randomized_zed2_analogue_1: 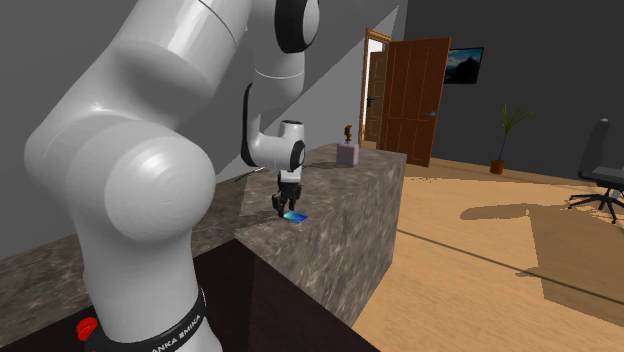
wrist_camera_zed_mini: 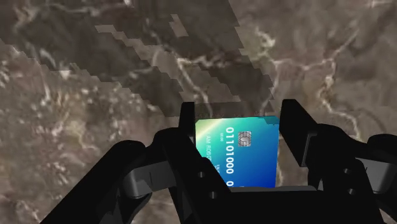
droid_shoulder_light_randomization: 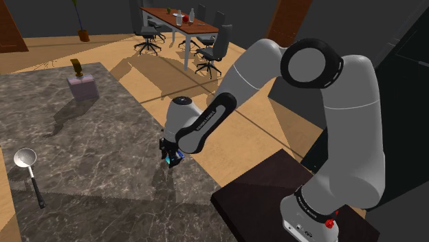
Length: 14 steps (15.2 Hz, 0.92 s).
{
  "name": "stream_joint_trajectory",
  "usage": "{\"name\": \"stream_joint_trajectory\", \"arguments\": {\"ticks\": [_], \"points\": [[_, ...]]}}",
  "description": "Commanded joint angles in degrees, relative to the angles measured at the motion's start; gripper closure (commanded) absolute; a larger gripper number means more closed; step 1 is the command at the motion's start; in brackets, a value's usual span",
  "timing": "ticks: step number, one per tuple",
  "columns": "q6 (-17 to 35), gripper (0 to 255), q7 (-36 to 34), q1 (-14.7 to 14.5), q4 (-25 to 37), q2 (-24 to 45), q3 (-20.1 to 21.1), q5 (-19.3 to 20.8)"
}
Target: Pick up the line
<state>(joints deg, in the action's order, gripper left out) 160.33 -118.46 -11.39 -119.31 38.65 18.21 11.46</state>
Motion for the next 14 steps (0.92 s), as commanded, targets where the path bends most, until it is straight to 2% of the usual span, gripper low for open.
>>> {"name": "stream_joint_trajectory", "arguments": {"ticks": [1,14], "points": [[-0.9,255,0.2,0.5,-0.3,-1.1,0.5,-0.4],[-7.2,255,1.8,3.7,-2.5,-9.5,4.5,-3.6]]}}
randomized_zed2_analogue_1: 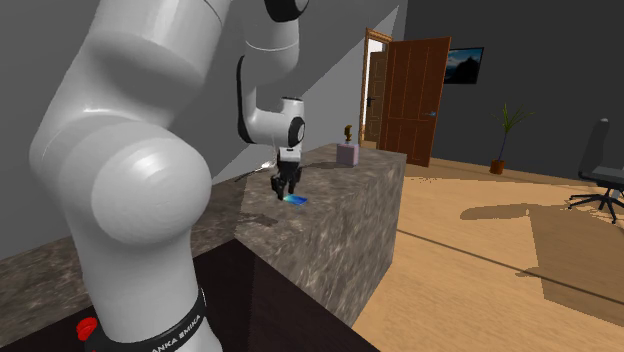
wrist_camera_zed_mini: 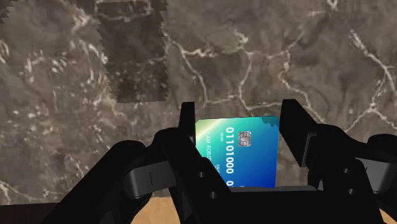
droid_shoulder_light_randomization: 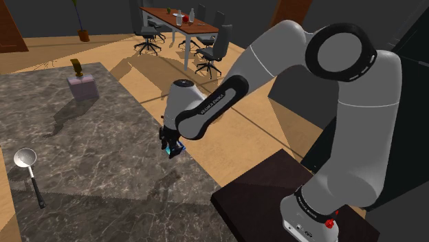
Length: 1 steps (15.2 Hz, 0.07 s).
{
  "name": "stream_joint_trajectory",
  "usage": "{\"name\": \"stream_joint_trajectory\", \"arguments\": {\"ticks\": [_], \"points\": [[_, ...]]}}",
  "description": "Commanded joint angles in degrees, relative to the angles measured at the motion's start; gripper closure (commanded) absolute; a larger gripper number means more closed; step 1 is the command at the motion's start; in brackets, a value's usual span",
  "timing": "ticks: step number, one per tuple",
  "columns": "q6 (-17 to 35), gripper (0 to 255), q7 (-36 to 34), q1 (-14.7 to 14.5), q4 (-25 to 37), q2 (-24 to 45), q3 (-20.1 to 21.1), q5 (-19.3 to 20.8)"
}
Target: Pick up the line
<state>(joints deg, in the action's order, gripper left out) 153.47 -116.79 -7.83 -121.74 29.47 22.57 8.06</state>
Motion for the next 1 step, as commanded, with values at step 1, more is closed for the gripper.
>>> {"name": "stream_joint_trajectory", "arguments": {"ticks": [1], "points": [[-0.3,255,0.1,0.2,-0.1,-0.4,0.2,-0.2]]}}
